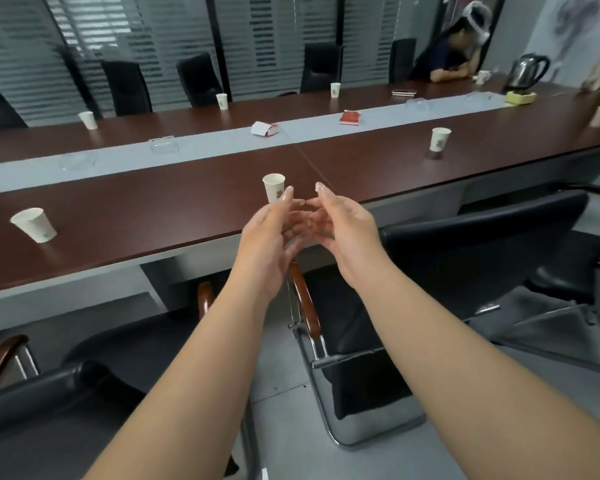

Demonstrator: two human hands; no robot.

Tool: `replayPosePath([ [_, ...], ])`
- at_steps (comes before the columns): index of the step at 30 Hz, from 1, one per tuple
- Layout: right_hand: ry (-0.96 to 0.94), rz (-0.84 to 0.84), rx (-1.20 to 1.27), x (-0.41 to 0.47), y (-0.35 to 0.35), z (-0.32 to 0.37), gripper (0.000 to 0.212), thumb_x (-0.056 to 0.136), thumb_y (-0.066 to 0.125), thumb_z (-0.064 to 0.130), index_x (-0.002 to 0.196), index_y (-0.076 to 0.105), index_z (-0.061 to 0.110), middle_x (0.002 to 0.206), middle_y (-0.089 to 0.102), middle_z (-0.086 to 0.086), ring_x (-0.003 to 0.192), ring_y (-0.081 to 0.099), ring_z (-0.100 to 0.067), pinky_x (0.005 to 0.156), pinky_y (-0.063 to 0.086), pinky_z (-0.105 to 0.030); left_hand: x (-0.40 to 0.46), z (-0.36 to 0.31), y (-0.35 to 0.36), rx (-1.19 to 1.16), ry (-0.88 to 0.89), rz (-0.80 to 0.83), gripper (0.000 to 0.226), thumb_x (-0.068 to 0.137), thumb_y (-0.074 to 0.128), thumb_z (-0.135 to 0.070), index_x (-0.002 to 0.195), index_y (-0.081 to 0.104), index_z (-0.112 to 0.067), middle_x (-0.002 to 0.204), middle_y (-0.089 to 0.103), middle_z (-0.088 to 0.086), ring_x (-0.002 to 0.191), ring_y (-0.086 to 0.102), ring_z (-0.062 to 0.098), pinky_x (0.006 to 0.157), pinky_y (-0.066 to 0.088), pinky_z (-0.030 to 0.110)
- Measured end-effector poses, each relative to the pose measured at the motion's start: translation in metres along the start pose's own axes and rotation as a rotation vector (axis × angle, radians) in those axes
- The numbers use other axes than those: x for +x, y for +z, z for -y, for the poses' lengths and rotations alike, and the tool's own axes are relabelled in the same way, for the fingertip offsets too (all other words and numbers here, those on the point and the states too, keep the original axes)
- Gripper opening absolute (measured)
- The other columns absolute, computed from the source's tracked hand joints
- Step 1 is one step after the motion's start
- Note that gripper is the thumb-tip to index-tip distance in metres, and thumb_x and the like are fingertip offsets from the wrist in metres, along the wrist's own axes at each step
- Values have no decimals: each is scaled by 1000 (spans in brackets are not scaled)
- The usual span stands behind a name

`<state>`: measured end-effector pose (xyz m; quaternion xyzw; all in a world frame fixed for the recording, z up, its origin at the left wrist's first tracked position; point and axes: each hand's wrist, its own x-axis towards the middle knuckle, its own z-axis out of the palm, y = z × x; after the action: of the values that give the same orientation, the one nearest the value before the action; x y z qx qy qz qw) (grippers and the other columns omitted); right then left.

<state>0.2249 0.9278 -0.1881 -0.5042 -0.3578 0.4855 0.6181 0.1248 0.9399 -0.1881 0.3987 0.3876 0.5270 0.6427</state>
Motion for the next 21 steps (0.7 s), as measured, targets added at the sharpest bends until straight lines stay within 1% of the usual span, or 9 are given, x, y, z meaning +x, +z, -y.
replayPosePath([
  [3,-72,-19,-17,0,-31,15,19,90,58,34,80,64,19,66,62,5,77,64,-13,81,55,-29,-11,13,26,62,8,1,23,92,52,-34,86,62,-14,66,64,-4,66,62,8,68,51,22],
  [6,-118,-15,-40,5,-71,28,19,90,58,34,80,63,19,68,60,3,77,63,-12,80,55,-27,-18,27,54,89,39,-67,22,92,52,-34,87,62,-15,63,65,-6,64,63,7,71,51,24],
  [9,-157,26,-93,13,-117,40,18,90,58,34,80,63,19,69,60,3,75,62,-10,79,56,-25,-25,42,89,88,67,-149,22,92,52,-35,88,62,-16,72,65,-3,75,62,11,79,51,27],
  [12,-209,89,-212,25,-176,51,18,90,57,35,81,62,20,72,61,6,73,60,-6,73,54,-17,-30,62,140,71,75,-235,21,92,53,-35,88,61,-16,77,63,0,78,62,13,78,51,27],
  [13,-224,102,-263,28,-191,52,18,90,56,36,81,61,21,74,60,7,74,60,-5,72,52,-15,-31,68,151,70,76,-251,20,92,53,-34,87,61,-15,75,62,0,77,62,13,78,52,27],
  [16,-241,125,-372,35,-235,51,17,91,54,37,83,60,23,80,61,8,80,58,-5,75,48,-18,-37,95,181,126,67,-284,19,91,54,-32,85,62,-16,72,63,-1,77,62,13,82,53,29],
  [19,-231,138,-467,41,-278,51,19,91,54,37,87,61,20,83,60,9,81,55,-4,70,43,-16,-42,116,205,215,58,-298,17,91,55,-31,84,61,-17,76,64,-1,83,63,14,84,52,29],
  [21,-242,138,-534,46,-300,53,21,91,54,39,93,61,20,89,60,8,87,54,-5,69,41,-16,-41,121,212,326,72,-318,14,90,55,-32,86,60,-19,81,64,-2,89,62,13,86,51,28],
])
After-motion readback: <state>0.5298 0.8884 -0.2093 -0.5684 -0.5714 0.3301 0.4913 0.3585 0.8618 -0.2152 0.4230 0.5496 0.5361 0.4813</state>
